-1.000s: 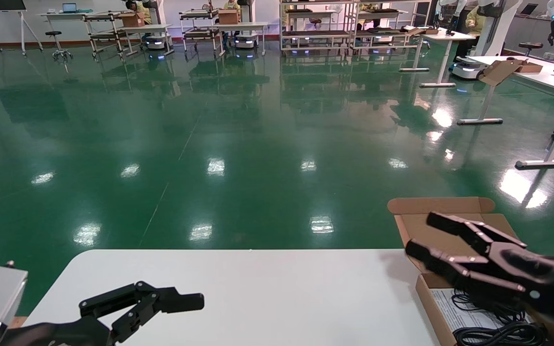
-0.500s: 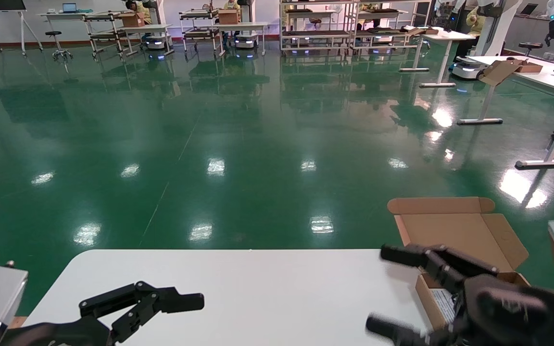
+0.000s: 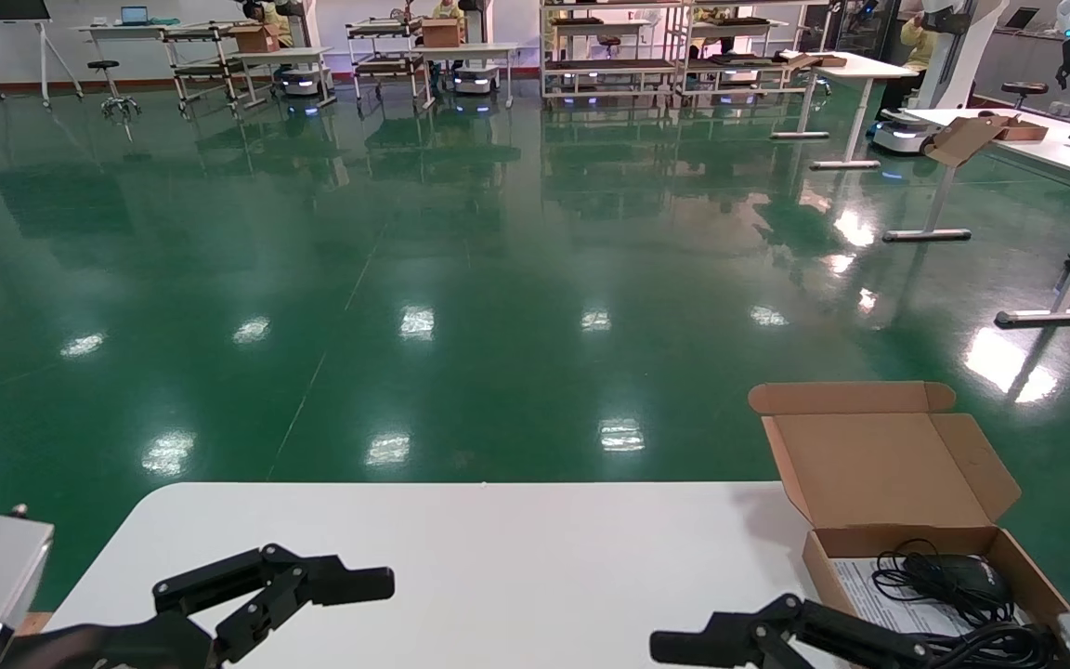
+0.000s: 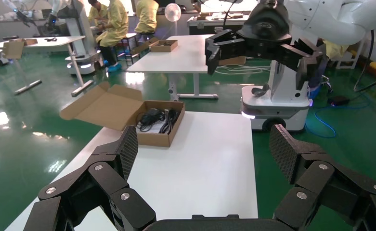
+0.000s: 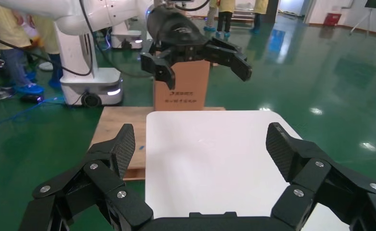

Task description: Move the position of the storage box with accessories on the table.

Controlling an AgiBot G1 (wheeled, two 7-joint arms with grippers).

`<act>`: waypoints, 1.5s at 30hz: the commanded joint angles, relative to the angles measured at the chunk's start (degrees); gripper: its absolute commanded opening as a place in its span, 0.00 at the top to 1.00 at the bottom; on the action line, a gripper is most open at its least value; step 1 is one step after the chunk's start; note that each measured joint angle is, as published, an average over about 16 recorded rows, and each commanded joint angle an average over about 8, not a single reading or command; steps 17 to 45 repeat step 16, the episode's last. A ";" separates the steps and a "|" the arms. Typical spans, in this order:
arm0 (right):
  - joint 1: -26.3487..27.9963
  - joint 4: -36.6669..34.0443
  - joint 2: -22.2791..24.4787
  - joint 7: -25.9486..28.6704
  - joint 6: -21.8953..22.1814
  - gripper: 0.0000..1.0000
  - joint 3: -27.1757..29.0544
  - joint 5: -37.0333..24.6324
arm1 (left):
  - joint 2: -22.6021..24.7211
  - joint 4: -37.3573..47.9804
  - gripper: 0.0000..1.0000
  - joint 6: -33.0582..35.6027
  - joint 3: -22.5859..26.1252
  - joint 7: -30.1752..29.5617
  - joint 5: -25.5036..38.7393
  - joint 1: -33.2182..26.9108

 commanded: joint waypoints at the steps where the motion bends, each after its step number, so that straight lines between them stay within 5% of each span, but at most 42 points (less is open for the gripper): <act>1: -0.26 1.49 0.14 0.12 -0.44 0.00 0.29 -0.25 | 0.00 0.00 0.00 -0.01 0.00 0.00 0.00 0.01; 45: -0.06 0.04 0.04 0.05 0.02 0.00 0.06 -0.11 | 0.00 0.01 0.00 -0.01 0.00 0.00 0.00 0.00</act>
